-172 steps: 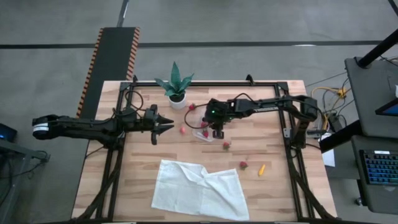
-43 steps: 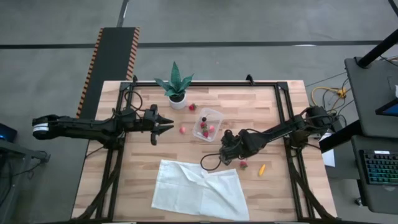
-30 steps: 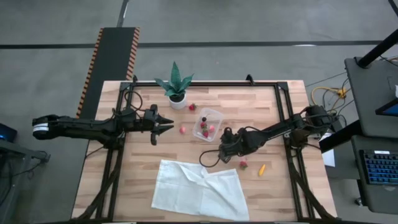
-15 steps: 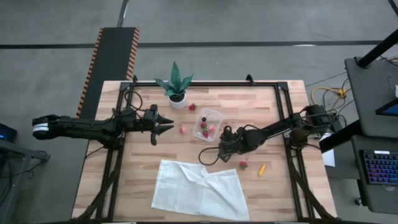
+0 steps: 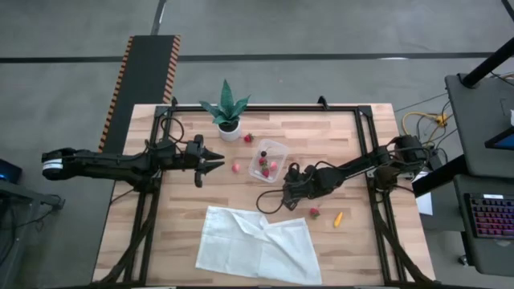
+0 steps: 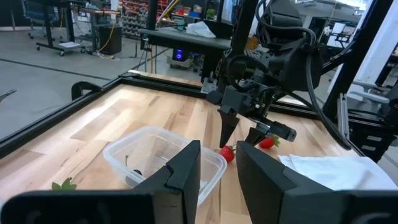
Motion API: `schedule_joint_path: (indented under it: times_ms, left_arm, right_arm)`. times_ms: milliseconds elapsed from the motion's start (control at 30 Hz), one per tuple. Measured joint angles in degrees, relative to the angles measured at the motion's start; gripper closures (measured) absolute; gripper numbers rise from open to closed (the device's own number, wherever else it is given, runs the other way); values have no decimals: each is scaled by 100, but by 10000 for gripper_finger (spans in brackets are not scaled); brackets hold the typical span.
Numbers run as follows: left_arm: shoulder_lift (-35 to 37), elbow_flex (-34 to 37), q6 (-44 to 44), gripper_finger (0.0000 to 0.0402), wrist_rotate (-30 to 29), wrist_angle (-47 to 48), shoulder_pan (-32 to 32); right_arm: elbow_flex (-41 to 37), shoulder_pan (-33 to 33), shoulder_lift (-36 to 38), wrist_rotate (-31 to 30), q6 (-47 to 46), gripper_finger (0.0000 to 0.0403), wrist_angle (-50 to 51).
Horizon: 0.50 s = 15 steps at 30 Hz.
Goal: Pick and placing Produce into tupperware
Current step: Put the red strawberry into the transparent bin
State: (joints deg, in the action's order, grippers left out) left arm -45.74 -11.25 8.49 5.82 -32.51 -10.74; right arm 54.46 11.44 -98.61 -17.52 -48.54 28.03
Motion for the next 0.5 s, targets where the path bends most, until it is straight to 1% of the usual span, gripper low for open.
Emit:
schedule_joint_path:
  times_ms: [500]
  left_arm:
    - [2, 2, 0, 313, -1, 0, 0]
  right_arm:
    - [-123, -42, 0, -2, 60, 210, -33]
